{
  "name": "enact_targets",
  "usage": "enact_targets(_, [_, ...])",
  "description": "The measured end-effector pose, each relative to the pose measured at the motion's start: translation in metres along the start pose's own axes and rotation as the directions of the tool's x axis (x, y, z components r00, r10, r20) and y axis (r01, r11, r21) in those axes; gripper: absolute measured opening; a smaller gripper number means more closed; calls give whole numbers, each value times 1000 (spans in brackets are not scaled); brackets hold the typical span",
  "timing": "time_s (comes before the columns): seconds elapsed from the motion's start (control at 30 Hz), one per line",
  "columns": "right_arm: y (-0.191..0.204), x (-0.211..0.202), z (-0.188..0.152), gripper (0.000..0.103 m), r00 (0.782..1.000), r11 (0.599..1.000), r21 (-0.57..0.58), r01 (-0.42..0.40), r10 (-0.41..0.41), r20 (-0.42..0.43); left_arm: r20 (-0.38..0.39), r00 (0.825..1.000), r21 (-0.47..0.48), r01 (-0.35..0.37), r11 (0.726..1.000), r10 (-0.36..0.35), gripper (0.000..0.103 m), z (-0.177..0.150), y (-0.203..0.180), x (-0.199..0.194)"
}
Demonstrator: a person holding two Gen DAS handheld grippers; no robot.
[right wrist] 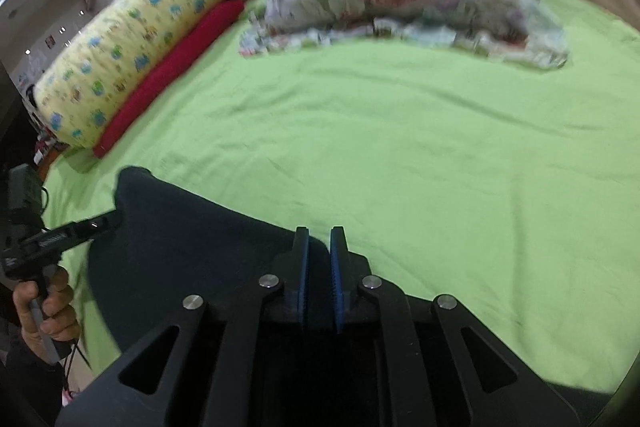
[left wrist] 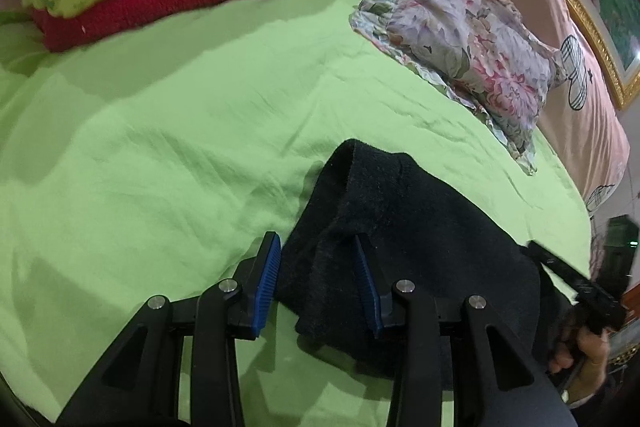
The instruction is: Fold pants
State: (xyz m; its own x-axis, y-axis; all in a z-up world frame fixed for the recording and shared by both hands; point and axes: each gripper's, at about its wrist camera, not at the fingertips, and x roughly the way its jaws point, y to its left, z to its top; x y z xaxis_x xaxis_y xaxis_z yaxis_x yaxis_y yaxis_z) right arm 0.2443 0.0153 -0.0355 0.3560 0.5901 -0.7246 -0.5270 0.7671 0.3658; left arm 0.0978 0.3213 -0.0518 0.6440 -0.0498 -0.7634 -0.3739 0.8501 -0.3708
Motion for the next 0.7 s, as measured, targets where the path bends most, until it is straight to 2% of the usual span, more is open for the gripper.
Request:
enact_targets(0.07, [3, -25, -2, 14, 999, 1000, -4, -15, 15, 41, 20, 1000, 15, -10, 1000, 9, 38, -1, -6, -14])
enact_targets(0.1, [3, -35, -5, 21, 998, 1000, 3, -26, 26, 56, 31, 1000, 23, -3, 1000, 3, 39, -2, -9, -21])
enact_targets(0.13, [3, -44, -8, 34, 997, 999, 10, -38, 37, 70, 36, 999, 27, 0, 1000, -1, 43, -3, -12, -26])
enact_targets(0.2, [3, -64, -17, 44, 994, 998, 34, -55, 52, 99, 46, 999, 40, 16, 999, -18, 51, -5, -21, -36])
enact_targets(0.27, [2, -79, -27, 44, 990, 996, 52, -78, 71, 125, 50, 998, 54, 30, 998, -32, 52, -9, -33, -45])
enact_targets(0.4, [-2, -102, -51, 44, 991, 992, 98, -80, 68, 119, 27, 998, 85, 61, 995, -63, 53, -16, -56, -52])
enact_targets(0.53, [-11, -122, -80, 44, 991, 984, 164, -67, 47, 126, 4, 996, 120, 83, 989, -84, 53, -27, -77, -53])
enact_targets(0.7, [-27, -146, -111, 44, 989, 973, 226, -34, 1, 146, -48, 988, 141, 152, 978, -146, 58, -42, -105, -50])
